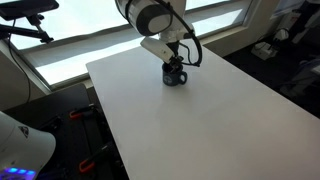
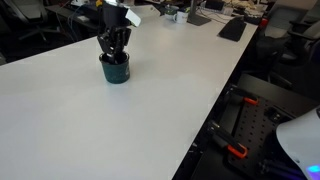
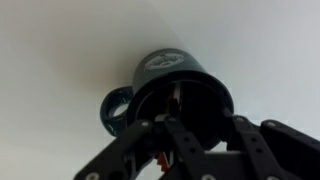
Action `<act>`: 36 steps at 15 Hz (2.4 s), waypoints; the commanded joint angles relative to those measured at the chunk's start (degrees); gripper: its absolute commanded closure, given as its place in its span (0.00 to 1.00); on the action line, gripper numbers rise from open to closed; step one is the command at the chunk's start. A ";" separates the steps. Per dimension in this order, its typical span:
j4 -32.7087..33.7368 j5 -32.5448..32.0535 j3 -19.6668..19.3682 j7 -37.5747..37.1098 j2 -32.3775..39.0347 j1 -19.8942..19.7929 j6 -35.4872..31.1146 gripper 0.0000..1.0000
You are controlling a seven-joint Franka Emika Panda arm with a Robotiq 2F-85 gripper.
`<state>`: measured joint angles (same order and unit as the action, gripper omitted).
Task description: Remove the marker from the cup and put it on the table
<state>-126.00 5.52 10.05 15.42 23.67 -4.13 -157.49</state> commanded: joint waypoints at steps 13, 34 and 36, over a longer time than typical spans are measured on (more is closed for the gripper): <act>-0.40 5.71 -0.53 -0.04 -8.51 1.49 0.53 0.00; 6.82 3.71 0.58 -0.51 5.74 0.16 -5.04 0.31; 7.35 3.78 0.54 -0.64 5.97 0.06 -4.84 0.31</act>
<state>-120.34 10.05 9.95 15.37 28.53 -3.32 -162.16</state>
